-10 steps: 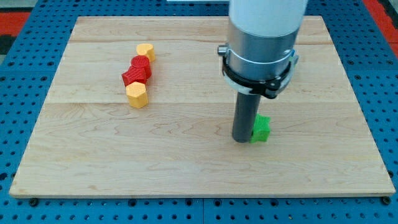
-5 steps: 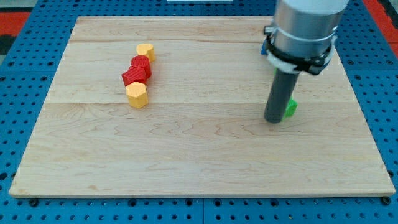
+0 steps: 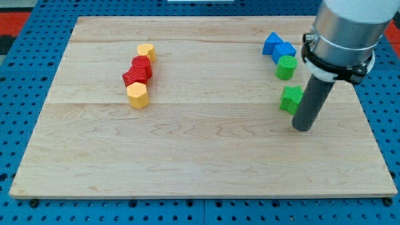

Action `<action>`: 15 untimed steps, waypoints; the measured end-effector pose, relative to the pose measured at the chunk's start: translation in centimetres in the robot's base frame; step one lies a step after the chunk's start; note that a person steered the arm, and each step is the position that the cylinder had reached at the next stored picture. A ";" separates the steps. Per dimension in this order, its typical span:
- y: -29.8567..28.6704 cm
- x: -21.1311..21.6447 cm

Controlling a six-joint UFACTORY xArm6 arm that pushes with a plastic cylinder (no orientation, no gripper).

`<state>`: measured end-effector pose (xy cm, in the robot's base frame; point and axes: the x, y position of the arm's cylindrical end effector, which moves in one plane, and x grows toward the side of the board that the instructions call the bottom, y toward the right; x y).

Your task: Move the green star below the green circle

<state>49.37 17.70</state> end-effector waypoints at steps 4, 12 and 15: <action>-2.3 -0.8; -2.0 -5.7; -2.9 -3.3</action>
